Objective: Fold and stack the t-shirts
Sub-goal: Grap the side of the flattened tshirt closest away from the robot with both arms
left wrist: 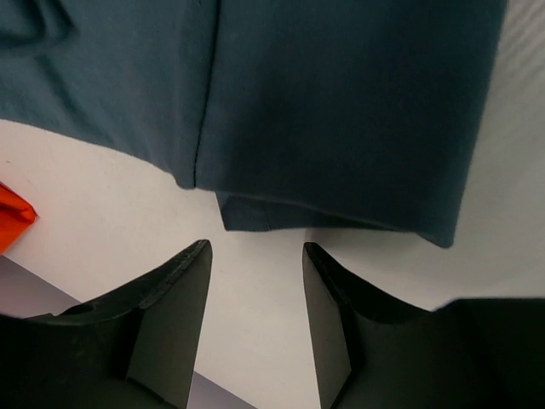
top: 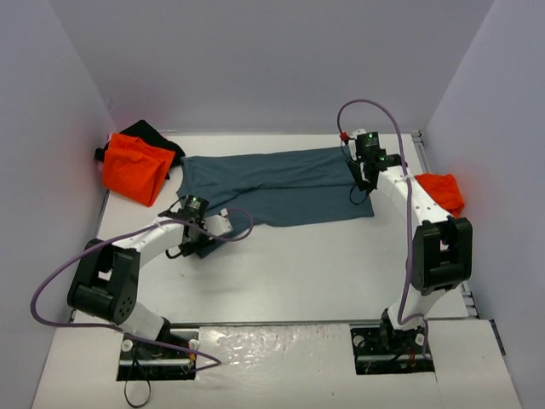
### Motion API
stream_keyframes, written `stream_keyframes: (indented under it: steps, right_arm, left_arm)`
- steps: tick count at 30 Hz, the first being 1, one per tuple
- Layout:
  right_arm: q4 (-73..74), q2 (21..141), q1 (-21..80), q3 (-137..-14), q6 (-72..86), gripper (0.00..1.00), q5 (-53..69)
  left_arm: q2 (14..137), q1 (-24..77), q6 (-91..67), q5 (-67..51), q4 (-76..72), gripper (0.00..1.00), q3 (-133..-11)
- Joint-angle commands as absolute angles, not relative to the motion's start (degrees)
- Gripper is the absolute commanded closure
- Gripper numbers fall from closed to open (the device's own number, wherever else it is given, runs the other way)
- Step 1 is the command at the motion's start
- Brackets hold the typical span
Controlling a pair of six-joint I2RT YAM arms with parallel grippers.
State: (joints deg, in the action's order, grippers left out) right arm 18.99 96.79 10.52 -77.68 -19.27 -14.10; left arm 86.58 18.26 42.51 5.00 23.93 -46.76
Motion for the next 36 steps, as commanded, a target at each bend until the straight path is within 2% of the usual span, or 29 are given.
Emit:
stream_keyframes:
  steps: [1, 15, 21, 26, 32, 36]
  right_arm:
    - [16.88, 94.30, 10.55, -77.61, -18.37, 0.60, -16.26]
    - [16.79, 95.78, 10.63, -77.43, -18.08, 0.58, -16.55]
    - [16.70, 95.37, 10.63, -77.61, -18.02, 0.58, -15.35]
    - [18.28, 97.71, 11.63, -79.59, -16.90, 0.63, -8.45]
    - [19.64, 101.73, 15.69, -81.29, -17.01, 0.65, -9.71]
    - [19.53, 101.23, 15.89, -80.21, -17.05, 0.64, -9.86]
  left_arm:
    - [85.53, 18.45, 44.60, 6.23, 15.87, 0.56, -48.01]
    - [86.92, 18.46, 45.90, 1.81, 18.32, 0.58, -47.94]
    - [85.82, 18.71, 45.62, 0.10, 20.80, 0.62, -47.83]
    - [82.63, 18.81, 46.73, -0.91, 24.41, 0.61, -47.63]
    - [79.99, 18.81, 49.62, -2.42, 26.22, 0.55, -46.29]
    - [82.10, 18.74, 50.92, -3.23, 27.19, 0.55, -47.06]
